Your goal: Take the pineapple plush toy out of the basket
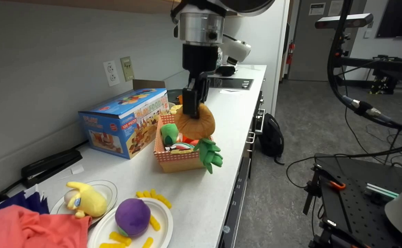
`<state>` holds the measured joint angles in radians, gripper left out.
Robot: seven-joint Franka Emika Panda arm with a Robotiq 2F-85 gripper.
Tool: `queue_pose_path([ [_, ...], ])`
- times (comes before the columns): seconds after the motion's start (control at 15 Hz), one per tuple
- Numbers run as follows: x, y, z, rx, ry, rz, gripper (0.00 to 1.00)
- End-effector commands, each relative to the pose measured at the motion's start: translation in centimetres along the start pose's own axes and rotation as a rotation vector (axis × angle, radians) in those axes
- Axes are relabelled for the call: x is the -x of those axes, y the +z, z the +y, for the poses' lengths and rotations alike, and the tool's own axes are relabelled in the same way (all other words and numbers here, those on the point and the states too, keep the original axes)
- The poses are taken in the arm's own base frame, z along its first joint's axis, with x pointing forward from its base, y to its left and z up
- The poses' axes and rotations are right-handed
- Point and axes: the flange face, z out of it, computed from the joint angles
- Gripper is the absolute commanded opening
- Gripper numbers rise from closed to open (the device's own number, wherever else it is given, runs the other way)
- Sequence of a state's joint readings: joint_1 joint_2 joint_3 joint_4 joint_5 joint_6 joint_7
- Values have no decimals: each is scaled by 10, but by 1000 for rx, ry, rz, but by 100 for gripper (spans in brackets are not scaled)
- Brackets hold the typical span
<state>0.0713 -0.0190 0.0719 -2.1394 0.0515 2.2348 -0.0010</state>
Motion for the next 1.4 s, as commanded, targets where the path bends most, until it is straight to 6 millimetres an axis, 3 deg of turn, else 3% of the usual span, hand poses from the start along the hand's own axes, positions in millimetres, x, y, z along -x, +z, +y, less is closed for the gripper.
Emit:
queue_pose_path([
  [0.0,-10,24,-20,-52,-30,29,4],
  [0.4,-26,56,-65,-97,-91,42,4],
  [0.87,-43,70,-101,-111,-155,27,4],
  [0.93,-46,70,-105,-111,-161,25,16],
  [1.0,-48,71,-109,-113,-166,24,42],
  [1.07,-50,71,-112,-114,-172,23,43],
  [1.33,-57,69,-118,-99,-193,31,73],
])
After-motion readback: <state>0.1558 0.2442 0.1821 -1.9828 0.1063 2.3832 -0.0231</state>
